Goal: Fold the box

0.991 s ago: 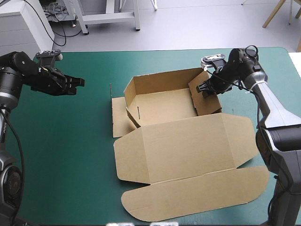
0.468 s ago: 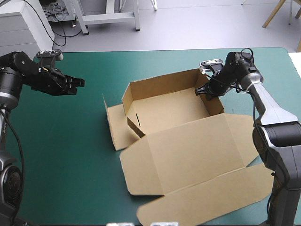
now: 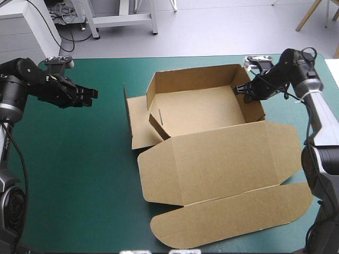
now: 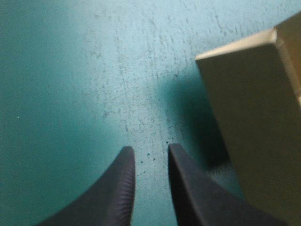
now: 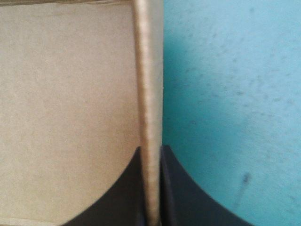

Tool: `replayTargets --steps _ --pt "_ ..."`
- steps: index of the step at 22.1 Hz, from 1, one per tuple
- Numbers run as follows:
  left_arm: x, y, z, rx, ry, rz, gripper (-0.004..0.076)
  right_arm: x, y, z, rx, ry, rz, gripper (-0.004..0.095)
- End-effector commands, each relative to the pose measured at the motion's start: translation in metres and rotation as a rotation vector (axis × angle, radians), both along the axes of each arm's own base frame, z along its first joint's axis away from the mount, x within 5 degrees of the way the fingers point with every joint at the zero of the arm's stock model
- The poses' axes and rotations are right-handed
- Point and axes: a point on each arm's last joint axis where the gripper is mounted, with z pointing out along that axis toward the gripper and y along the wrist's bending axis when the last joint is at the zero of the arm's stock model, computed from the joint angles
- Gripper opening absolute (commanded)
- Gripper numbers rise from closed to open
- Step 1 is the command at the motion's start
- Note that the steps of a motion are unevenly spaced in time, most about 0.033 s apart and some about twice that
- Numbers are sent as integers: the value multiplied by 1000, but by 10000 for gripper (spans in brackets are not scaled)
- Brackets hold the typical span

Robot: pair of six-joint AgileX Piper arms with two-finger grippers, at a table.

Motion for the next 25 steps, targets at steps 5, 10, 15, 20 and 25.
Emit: replayTargets --steps 5,10,15,20,25 --pt "-10 -28 23 -100 -78 -22 608 -45 -39 97 172 -241 -125 -19" --pt "-12 -43 31 -275 -96 -97 608 -51 -25 116 364 -294 -70 -19" --pt "-13 -48 35 -325 -108 -126 608 -51 -12 109 242 -272 -38 -18" --pt "-14 -48 34 -326 -94 -134 608 -45 12 94 184 -270 -79 -19" --pt "-18 -50 33 -324 -61 -178 608 -38 31 69 232 -276 -123 -19"
